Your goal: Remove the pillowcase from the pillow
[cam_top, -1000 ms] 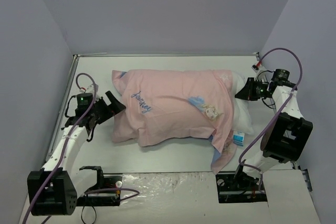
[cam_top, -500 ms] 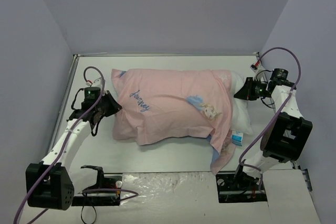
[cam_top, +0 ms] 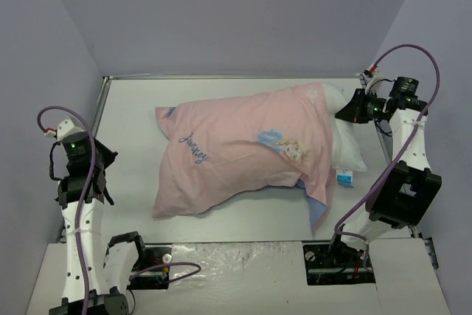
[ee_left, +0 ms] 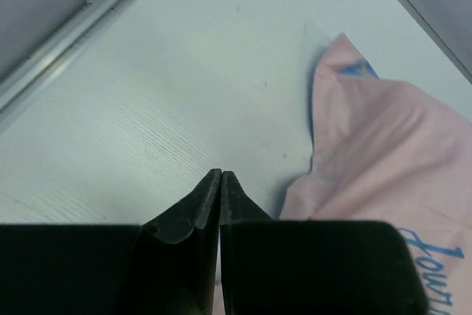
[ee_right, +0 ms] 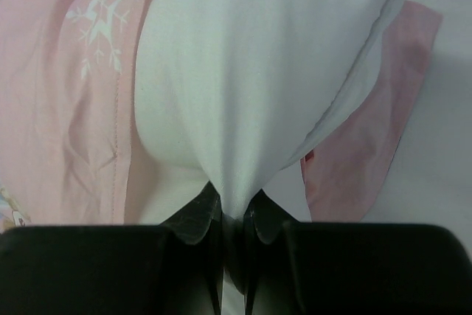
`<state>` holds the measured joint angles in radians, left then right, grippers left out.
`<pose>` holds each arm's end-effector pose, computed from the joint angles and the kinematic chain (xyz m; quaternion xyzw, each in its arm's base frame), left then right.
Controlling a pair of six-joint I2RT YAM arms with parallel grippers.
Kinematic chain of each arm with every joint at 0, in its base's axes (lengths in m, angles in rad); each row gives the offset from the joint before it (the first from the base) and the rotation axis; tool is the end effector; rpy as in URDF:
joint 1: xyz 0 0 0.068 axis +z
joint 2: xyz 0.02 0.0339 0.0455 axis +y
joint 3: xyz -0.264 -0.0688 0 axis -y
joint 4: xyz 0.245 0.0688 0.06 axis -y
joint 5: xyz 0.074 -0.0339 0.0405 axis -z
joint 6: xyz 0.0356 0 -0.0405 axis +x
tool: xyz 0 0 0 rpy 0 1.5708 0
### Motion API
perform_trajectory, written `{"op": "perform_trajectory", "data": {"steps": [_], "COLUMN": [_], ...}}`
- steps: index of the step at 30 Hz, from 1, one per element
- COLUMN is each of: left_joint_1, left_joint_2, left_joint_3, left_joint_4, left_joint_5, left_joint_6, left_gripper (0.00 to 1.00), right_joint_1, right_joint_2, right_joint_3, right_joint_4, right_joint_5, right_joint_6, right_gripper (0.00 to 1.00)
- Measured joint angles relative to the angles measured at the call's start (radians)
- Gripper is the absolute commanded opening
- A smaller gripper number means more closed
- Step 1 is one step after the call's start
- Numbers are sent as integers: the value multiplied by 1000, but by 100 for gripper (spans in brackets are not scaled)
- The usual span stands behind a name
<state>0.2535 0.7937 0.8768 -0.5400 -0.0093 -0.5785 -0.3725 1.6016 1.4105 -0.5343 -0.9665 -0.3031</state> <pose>0.1668 0.0436 0.3335 -0.3453 0.7755 -0.0816 0.5223 0.3372 -0.1003 0.3272 -0.1625 0.8137 0.2794 0.4832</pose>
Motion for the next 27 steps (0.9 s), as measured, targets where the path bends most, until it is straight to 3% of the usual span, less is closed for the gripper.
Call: {"op": "perform_trajectory", "data": {"steps": [3, 6, 7, 8, 10, 11, 13, 14, 17, 24, 27], "left_joint_1": [8, 10, 10, 10, 9, 6, -10, -21, -72, -185, -201], "left_joint_2": [-10, -3, 5, 16, 57, 87, 175, 232, 384, 626, 732], "left_joint_3": [23, 12, -8, -34, -77, -90, -89, -81, -30, 204, 283], "left_joint_4": [-16, -3, 26, 59, 109, 141, 184, 205, 222, 273, 306], "left_joint_5": [-64, -41, -1, 43, 134, 189, 250, 275, 306, 259, 228], "left_joint_6": [3, -1, -9, -18, -42, -67, -88, -94, -111, -163, -208], "left_gripper": [2, 3, 9, 32, 56, 69, 78, 81, 86, 90, 91], "right_joint_1": [-35, -55, -56, -54, -45, -40, -28, -21, -3, 12, 13], "right_joint_2": [0, 9, 12, 14, 15, 15, 18, 19, 28, 56, 87], "right_joint_3": [15, 10, 1, -12, -46, -63, -90, -97, -100, -37, 41], "right_joint_4": [11, 11, 14, 17, 22, 21, 21, 19, 19, 14, 14], "right_joint_5": [26, 40, 44, 48, 63, 69, 78, 81, 88, 110, 133], "right_joint_6": [-1, -10, -19, -30, -52, -63, -82, -89, -114, -115, -82], "right_gripper": [0, 0, 0, 0, 1, 8, 18, 28, 45, 69, 73]}}
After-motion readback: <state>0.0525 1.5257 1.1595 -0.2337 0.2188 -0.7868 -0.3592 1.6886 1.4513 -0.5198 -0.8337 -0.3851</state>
